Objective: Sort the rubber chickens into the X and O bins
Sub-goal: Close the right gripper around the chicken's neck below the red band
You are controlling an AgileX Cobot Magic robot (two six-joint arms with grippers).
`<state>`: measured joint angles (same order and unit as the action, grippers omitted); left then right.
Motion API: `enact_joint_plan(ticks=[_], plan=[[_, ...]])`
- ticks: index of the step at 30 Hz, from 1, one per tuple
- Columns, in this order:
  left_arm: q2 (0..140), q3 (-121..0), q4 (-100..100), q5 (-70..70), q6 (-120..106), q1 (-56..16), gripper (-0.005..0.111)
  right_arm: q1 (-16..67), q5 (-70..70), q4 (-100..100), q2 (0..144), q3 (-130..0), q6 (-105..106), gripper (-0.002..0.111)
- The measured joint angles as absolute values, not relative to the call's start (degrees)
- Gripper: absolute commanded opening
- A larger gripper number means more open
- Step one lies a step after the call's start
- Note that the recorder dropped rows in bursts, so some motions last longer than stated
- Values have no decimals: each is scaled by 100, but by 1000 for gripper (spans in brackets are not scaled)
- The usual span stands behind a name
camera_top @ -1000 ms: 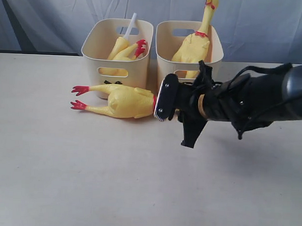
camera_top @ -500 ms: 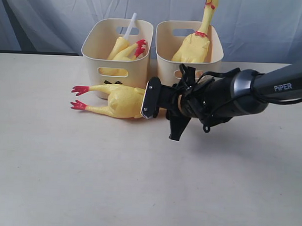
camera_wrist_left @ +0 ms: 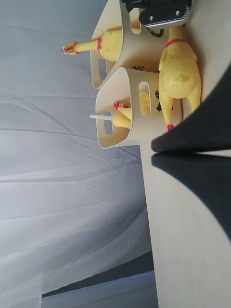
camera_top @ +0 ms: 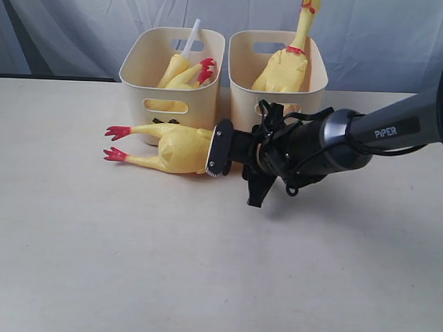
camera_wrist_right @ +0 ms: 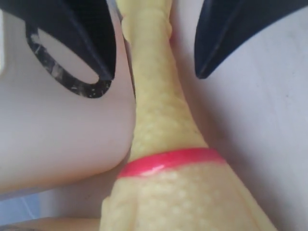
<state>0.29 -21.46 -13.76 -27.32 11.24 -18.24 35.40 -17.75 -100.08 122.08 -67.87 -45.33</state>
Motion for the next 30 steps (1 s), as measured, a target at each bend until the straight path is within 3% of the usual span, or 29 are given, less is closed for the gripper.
enact_joint_plan(ticks=[20, 30], plan=[[29, -2146, -1376, -2732, 1124, -1824, 0, 3543, -1956, -10008, 12571, -7037, -4520, 48], [29, -2146, -1376, -2732, 1124, -1824, 0, 3553, -2198, -10039, 12656, -7050, -4473, 12]])
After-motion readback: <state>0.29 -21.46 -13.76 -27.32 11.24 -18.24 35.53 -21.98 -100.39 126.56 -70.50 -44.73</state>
